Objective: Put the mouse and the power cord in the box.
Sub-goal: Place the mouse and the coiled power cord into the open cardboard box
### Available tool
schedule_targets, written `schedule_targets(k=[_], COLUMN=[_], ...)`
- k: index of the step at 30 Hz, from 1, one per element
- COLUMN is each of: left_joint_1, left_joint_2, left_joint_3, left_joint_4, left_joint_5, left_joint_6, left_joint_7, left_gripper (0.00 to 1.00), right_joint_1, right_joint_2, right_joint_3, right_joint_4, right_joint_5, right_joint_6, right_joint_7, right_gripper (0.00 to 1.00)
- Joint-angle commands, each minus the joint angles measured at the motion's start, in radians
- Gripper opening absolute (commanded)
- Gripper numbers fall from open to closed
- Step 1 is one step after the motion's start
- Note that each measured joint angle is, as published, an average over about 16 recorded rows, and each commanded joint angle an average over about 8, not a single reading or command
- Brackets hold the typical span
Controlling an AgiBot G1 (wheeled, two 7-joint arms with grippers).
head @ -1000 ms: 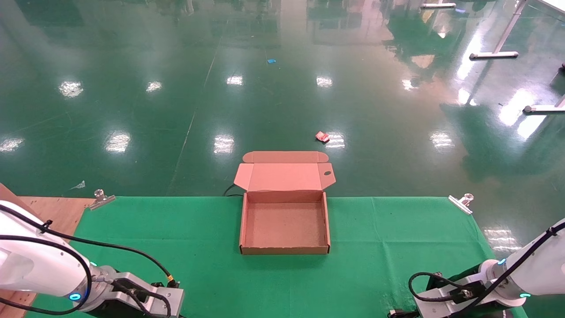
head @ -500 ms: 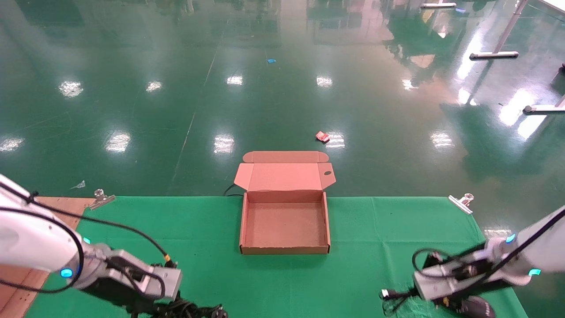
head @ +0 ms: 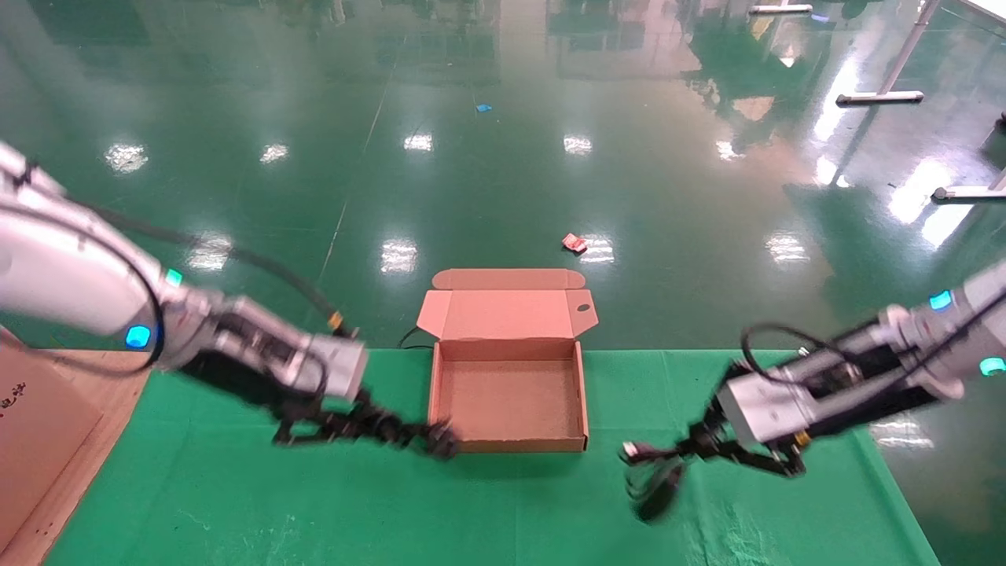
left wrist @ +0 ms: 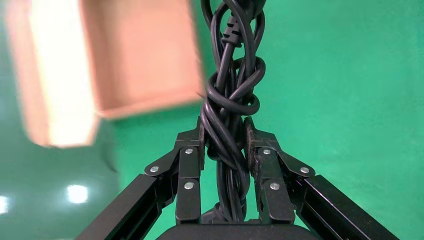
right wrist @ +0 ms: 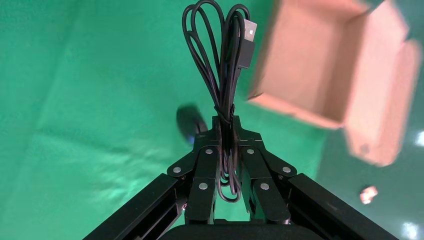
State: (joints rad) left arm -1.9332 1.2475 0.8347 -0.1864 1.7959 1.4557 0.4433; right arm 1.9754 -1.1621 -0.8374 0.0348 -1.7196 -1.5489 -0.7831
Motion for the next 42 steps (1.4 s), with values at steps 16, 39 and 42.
schedule_targets(k=[16, 39, 42], left_joint_1=[-0.081, 0.051, 0.073], left_joint_2=[0.088, 0.114, 0.115], left_joint_3=[-0.021, -0.023, -0.012], left_joint_4=[-0.043, -0.070, -0.092], left_joint_5=[-0.017, -0.102, -0.118], left_joint_6=[-0.131, -0.513, -0.536], left_joint_7=[-0.010, 0.048, 0.048], left_gripper=[0.00, 0.00, 0.00], right_joint_1=[0.096, 0.028, 0.028], right_joint_2=[-0.162, -0.182, -0.181], right_joint_3=[0.014, 0.013, 0.014], right_joint_4=[-0.001, 0.053, 0.055], right_joint_5=[0.017, 0.030, 0.035], right_joint_6=[0.242, 0.447, 0.438], right_joint_7=[0.121, 0.154, 0.157], right_gripper=[0.00, 0.00, 0.00])
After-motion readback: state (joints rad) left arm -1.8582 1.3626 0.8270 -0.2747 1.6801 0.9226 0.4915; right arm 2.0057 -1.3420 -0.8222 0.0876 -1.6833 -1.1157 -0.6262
